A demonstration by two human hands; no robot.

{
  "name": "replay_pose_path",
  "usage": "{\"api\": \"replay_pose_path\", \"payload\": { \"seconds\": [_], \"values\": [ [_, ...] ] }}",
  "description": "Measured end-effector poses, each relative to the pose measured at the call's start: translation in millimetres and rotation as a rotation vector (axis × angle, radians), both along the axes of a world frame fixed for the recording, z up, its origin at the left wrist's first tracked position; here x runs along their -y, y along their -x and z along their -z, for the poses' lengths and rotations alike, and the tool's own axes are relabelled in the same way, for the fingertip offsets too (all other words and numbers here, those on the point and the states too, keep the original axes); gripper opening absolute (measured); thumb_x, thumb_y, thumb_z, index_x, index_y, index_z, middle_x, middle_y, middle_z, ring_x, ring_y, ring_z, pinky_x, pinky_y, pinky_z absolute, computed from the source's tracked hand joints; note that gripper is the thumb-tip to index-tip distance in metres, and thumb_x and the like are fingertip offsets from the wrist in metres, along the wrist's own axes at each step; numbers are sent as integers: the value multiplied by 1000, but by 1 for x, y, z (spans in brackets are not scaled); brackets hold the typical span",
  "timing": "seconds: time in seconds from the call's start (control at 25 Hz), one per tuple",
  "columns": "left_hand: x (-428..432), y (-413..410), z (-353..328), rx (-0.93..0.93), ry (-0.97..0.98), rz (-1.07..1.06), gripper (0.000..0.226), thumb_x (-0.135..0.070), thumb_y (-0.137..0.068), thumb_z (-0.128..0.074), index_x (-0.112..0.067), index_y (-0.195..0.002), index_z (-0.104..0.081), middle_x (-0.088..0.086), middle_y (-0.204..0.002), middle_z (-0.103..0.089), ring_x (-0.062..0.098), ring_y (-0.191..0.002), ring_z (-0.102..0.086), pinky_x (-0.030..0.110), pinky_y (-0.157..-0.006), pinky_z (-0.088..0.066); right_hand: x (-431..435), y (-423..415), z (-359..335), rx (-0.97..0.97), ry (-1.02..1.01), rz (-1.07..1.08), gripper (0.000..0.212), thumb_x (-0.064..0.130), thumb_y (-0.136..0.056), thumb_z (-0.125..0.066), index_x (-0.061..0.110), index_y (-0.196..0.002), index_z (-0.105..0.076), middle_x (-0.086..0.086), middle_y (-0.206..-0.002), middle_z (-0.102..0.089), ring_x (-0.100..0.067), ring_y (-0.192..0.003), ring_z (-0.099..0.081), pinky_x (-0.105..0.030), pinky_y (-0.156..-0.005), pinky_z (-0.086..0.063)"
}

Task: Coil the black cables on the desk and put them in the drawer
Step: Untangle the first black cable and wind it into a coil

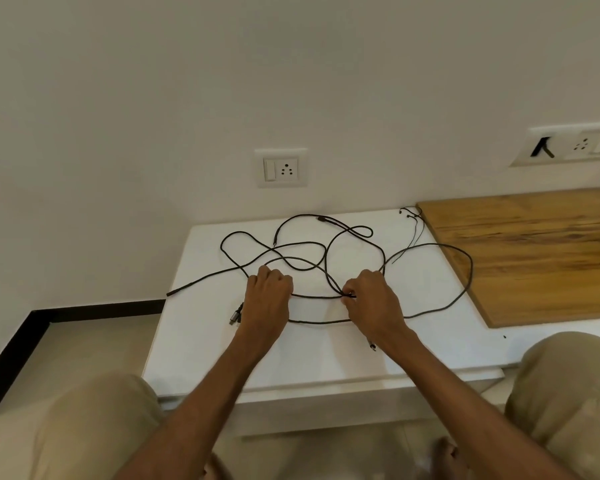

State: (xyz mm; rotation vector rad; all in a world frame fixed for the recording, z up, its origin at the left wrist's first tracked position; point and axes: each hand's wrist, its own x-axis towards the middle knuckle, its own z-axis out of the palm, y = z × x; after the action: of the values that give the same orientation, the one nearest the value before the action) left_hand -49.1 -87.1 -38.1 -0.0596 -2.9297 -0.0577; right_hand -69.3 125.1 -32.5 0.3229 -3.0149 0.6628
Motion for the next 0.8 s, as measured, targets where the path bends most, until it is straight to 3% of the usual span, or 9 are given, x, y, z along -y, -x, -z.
{"api": "replay_pose_path", "payload": {
  "seconds": [0.28,0.44,0.52,0.64,0.72,0.8],
  "values": [
    [-7,-8,-26,-70,-250,31,6,-17,-100,-57,-22,-103,-56,-8,-84,-67,16,-76,-61,32,-71,-46,-13,-6,-2,-227,30,-15,6,9,-84,-72,14,-89,-73,-2,-97,-64,-26,-99,-58,-41,-79,-51],
    [1,-16,-45,-95,-628,33,44,-31,-97,-65,-25,-135,-45,-11,-108,-62,12,-84,-62,29,-73,-49,-23,-10,-15,-184,100,-76,6,17,-97,-62,17,-101,-66,2,-95,-72,-20,-97,-64,-41,-100,-44],
    [10,-16,-50,-139,-729,58,61,-37,-93,-70,-24,-144,-39,-8,-123,-51,11,-85,-57,25,-73,-49,-33,-14,-24,-131,183,-142,5,17,-100,-59,16,-103,-63,1,-89,-73,-21,-87,-67,-39,-94,-50],
    [16,-18,-55,-105,-530,116,58,-52,-92,-64,-32,-142,-45,-9,-136,-39,8,-93,-51,22,-70,-47,-48,-26,-39,-82,252,-225,9,17,-102,-57,23,-107,-62,8,-91,-72,-14,-86,-66,-35,-78,-57],
    [10,-24,-56,-39,-370,185,36,-57,-94,-57,-40,-126,-59,-19,-125,-53,4,-101,-48,28,-73,-52,-53,-34,-46,-28,265,-247,14,19,-103,-56,31,-109,-60,13,-90,-71,-13,-76,-66,-35,-67,-60],
    [-1,-29,-56,31,-347,249,24,-50,-98,-55,-37,-112,-69,-19,-104,-67,7,-100,-48,34,-77,-53,-56,-39,-47,18,285,-257,17,21,-103,-56,37,-106,-60,17,-86,-70,-14,-70,-66,-36,-62,-61]
  ]
}}
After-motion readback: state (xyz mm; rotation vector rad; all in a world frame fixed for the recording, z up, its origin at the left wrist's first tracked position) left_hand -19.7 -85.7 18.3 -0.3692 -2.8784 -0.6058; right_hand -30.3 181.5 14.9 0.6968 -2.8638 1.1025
